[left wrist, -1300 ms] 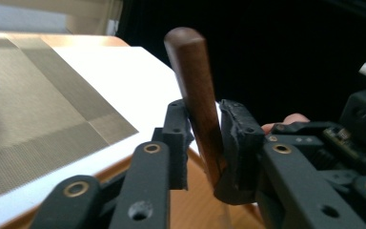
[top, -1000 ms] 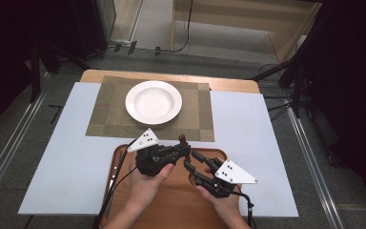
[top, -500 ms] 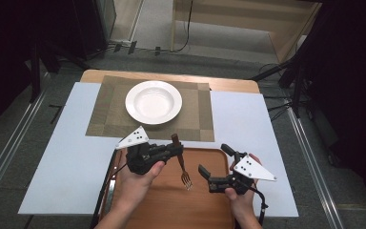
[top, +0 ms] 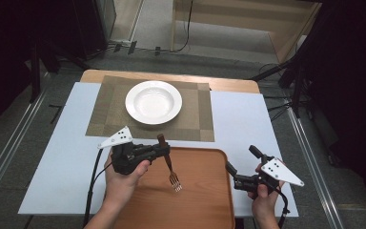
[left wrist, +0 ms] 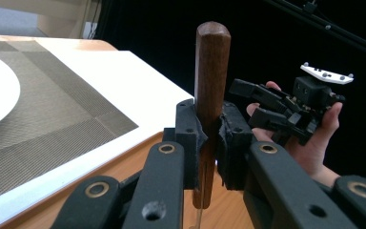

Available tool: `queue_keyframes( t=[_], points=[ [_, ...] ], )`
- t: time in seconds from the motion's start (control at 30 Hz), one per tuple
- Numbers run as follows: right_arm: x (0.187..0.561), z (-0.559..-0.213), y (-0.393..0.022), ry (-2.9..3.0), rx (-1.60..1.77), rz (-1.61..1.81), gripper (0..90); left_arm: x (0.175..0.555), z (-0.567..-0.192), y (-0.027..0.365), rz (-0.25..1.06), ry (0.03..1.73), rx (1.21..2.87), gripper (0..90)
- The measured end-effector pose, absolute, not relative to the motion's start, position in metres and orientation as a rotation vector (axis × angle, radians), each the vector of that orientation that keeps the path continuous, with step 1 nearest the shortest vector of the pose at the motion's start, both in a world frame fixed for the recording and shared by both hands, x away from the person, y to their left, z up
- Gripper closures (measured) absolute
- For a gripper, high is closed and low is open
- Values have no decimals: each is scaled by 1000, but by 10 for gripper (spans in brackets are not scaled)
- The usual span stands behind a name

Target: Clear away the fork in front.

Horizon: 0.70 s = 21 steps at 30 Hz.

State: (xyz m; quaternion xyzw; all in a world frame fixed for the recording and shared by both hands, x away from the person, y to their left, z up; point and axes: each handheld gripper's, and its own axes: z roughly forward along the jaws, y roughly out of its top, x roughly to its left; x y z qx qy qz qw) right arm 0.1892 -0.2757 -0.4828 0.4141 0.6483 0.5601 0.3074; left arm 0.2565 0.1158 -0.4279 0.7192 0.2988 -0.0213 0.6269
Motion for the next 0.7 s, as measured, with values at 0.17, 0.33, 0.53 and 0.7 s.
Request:
queue_keyframes(
  t=[0.17, 0.33, 0.53, 0.7],
  points=[
    [186, -486, -296, 1684, 1133, 1457, 0, 257, -428, 127, -74, 686, 1646, 793],
    [182, -489, -315, 1651, 1170, 1455, 0, 256, -430, 137, -84, 694, 1648, 794],
    [178, -492, -335, 1615, 1199, 1445, 0, 254, -431, 148, -105, 690, 1656, 794],
    [175, -495, -346, 1603, 1215, 1425, 0, 252, -433, 158, -111, 700, 1657, 794]
  ],
)
